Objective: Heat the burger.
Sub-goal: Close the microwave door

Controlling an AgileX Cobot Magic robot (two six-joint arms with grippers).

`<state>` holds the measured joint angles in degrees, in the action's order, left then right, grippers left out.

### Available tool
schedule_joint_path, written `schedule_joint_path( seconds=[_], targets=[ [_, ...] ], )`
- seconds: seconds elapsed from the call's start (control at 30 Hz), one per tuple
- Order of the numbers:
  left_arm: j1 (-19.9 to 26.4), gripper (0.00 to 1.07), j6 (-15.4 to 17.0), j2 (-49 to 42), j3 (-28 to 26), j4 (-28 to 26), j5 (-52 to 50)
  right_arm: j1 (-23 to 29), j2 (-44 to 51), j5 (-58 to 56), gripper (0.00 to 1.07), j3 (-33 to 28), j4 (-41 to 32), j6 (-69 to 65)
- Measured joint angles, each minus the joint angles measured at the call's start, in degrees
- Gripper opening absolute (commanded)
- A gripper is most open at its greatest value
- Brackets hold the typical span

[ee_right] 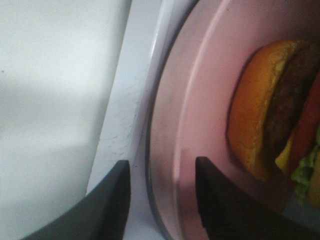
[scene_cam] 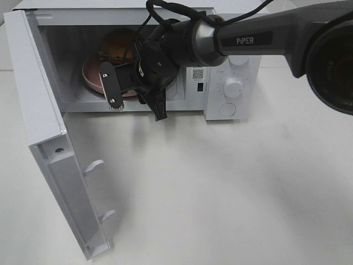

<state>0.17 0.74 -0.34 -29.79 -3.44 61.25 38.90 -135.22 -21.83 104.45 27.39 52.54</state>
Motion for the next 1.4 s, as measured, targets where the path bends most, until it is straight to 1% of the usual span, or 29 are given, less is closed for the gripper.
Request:
schedule_joint_path(
  seconds=[0.03, 0.07, 0.1, 0.13, 0.17, 0.2, 0.23, 0.33, 0.37, 0.43, 0.47, 0.5, 0.53, 0.6, 0.63, 0.7, 0.73, 0.77, 0.83, 0.87, 0.9, 0.93, 1.03, 1.07, 1.1, 1.17, 1.3, 1.33, 1.4],
  targets=[
    [0.00, 0.98, 0.00, 0.00, 0.00, 0.00, 0.00, 0.00, 0.00, 0.00, 0.48, 0.00, 0.00, 0.00],
    [0.00, 0.98, 0.00, 0.00, 0.00, 0.00, 0.00, 0.00, 0.86, 0.46, 0.55, -1.49, 0.06, 0.00],
    [0.00, 0.98, 0.00, 0.00, 0.00, 0.00, 0.00, 0.00, 1.32, 0.86, 0.58, -2.23, 0.06, 0.00],
    [0.00, 0.98, 0.00, 0.00, 0.00, 0.00, 0.00, 0.00, 1.32, 0.86, 0.58, -2.23, 0.06, 0.00],
    [0.00, 0.98, 0.00, 0.00, 0.00, 0.00, 0.00, 0.00, 2.64, 2.29, 0.67, -4.01, 0.00, -0.06],
    [0.00, 0.98, 0.00, 0.00, 0.00, 0.00, 0.00, 0.00, 2.64, 2.29, 0.67, -4.01, 0.00, -0.06],
    [0.00, 0.98, 0.00, 0.00, 0.00, 0.00, 0.00, 0.00, 3.61, 3.84, 0.75, -5.44, 0.00, -0.11],
    [0.00, 0.98, 0.00, 0.00, 0.00, 0.00, 0.00, 0.00, 5.16, 5.33, 0.82, -7.51, 0.00, -0.17],
    [0.00, 0.98, 0.00, 0.00, 0.00, 0.00, 0.00, 0.00, 6.02, 6.47, 0.82, -9.22, 0.00, -0.17],
    [0.00, 0.98, 0.00, 0.00, 0.00, 0.00, 0.00, 0.00, 6.47, 7.05, 0.81, -10.03, 0.00, -0.17],
    [0.00, 0.98, 0.00, 0.00, 0.00, 0.00, 0.00, 0.00, 7.73, 8.42, 0.81, -12.20, 0.00, -0.17],
    [0.00, 0.98, 0.00, 0.00, 0.00, 0.00, 0.00, 0.00, 7.73, 8.42, 0.81, -12.20, 0.00, -0.17],
    [0.00, 0.98, -0.06, 0.00, 0.00, 0.00, 0.00, 0.00, 9.05, 10.31, 0.80, -14.44, 0.00, -0.17],
    [0.00, 0.98, -0.06, 0.00, 0.00, 0.00, 0.00, 0.00, 9.63, 11.00, 0.80, -15.41, 0.00, -0.23],
    [0.00, 0.98, -0.17, 0.00, 0.00, 0.00, 0.00, 0.00, 11.34, 12.66, 0.79, -17.99, 0.00, -0.40],
    [0.00, 0.98, -0.17, 0.00, 0.00, 0.00, 0.00, 0.00, 12.09, 13.41, 0.79, -19.08, 0.00, -0.52],
    [0.00, 0.98, -0.17, 0.00, 0.00, 0.00, 0.00, 0.00, 13.92, 14.67, 0.79, -21.77, 0.00, -0.74],
    [0.00, 0.98, -0.17, 0.00, 0.00, 0.00, 0.00, 0.00, 13.92, 14.67, 0.79, -21.77, 0.00, -0.74],
    [0.00, 0.98, -0.17, 0.00, 0.00, 0.00, 0.00, 0.00, 16.27, 16.04, 0.78, -25.55, 0.00, -1.55],
    [0.00, 0.98, -0.17, 0.00, 0.00, 0.00, 0.00, 0.00, 16.27, 16.04, 0.78, -25.55, 0.00, -1.55],
    [0.00, 0.98, -0.17, 0.00, 0.00, 0.00, 0.00, 0.00, 17.88, 16.73, 0.78, -27.96, 0.00, -1.72],
    [0.00, 0.98, -0.17, 0.00, 0.00, 0.00, 0.00, 0.00, 17.88, 16.73, 0.78, -27.96, 0.00, -1.72],
    [0.00, 0.98, -0.17, 0.00, 0.00, 0.00, 0.00, 0.00, 20.34, 18.05, 0.78, -31.46, 0.00, -2.12],
    [0.00, 0.98, -0.17, 0.00, 0.00, 0.00, 0.00, 0.00, 22.12, 18.85, 0.77, -33.92, 0.00, -2.58],
    [0.00, 0.98, -0.17, 0.00, 0.00, 0.00, 0.00, 0.00, 22.12, 18.85, 0.77, -33.92, 0.00, -2.58],
    [0.00, 0.98, -0.17, 0.00, 0.00, 0.00, 0.00, 0.00, 24.47, 20.00, 0.77, -37.24, 0.00, -2.98],
    [0.00, 0.98, -0.17, 0.00, 0.00, 0.00, 0.00, 0.00, 26.70, 20.51, 0.76, -40.22, 0.00, -2.98],
    [0.00, 0.98, -0.17, 0.00, 0.00, 0.00, 0.00, 0.00, 28.36, 21.08, 0.76, -42.28, -0.06, -3.09],
    [0.00, 0.98, -0.17, 0.00, 0.00, 0.00, 0.00, 0.00, 29.22, 21.49, 0.76, -43.14, -0.34, -3.15]
  ],
)
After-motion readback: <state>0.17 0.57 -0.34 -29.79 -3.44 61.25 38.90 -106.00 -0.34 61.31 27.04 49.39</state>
